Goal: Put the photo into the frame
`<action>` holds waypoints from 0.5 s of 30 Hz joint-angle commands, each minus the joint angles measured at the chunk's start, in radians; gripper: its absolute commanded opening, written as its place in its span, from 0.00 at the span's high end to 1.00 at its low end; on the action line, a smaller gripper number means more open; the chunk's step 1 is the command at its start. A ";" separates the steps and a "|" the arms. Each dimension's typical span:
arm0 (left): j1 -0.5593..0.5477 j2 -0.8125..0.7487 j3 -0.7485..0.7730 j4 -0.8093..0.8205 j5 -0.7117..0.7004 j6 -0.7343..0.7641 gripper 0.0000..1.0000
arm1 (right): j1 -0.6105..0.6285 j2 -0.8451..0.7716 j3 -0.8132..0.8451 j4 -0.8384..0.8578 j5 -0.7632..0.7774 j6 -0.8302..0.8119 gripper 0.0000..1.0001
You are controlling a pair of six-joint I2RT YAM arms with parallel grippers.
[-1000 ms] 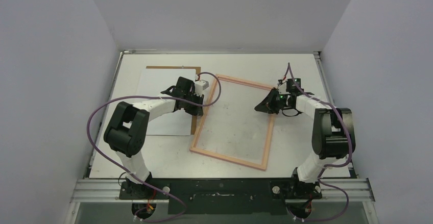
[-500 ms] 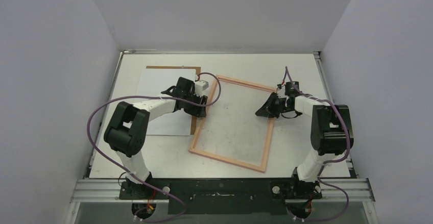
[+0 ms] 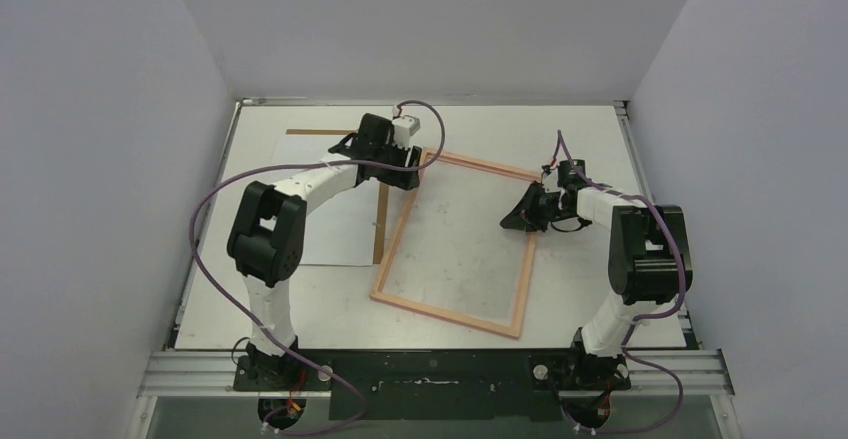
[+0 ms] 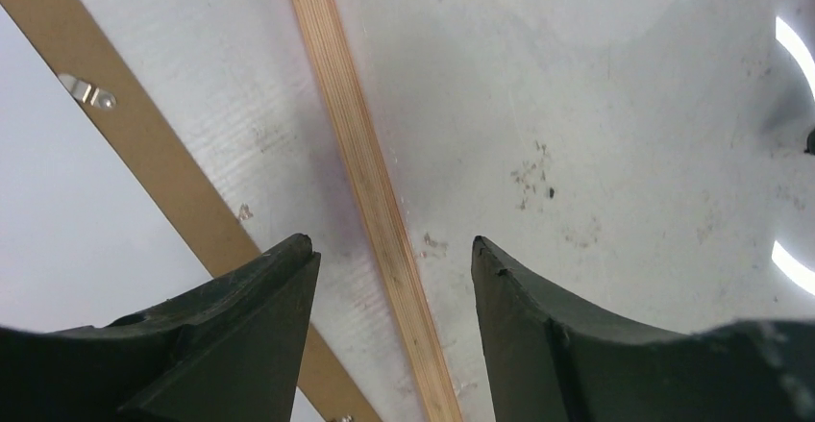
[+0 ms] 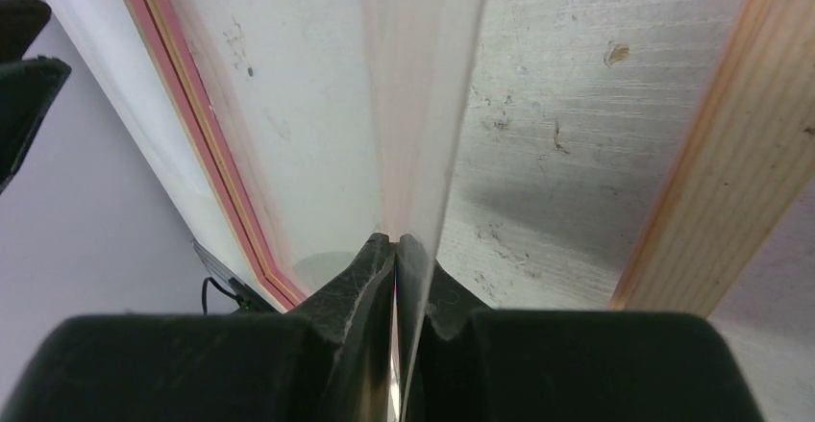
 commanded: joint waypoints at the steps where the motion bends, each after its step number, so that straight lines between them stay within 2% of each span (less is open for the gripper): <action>1: -0.006 0.081 0.132 -0.012 -0.045 -0.015 0.42 | 0.013 -0.030 0.028 -0.015 0.002 -0.035 0.95; 8: -0.025 0.215 0.310 -0.039 -0.097 -0.033 0.40 | 0.020 -0.035 0.033 -0.015 -0.010 -0.045 0.95; 15: -0.031 0.331 0.438 -0.078 -0.080 -0.059 0.38 | 0.021 -0.034 0.047 -0.021 -0.027 -0.052 0.95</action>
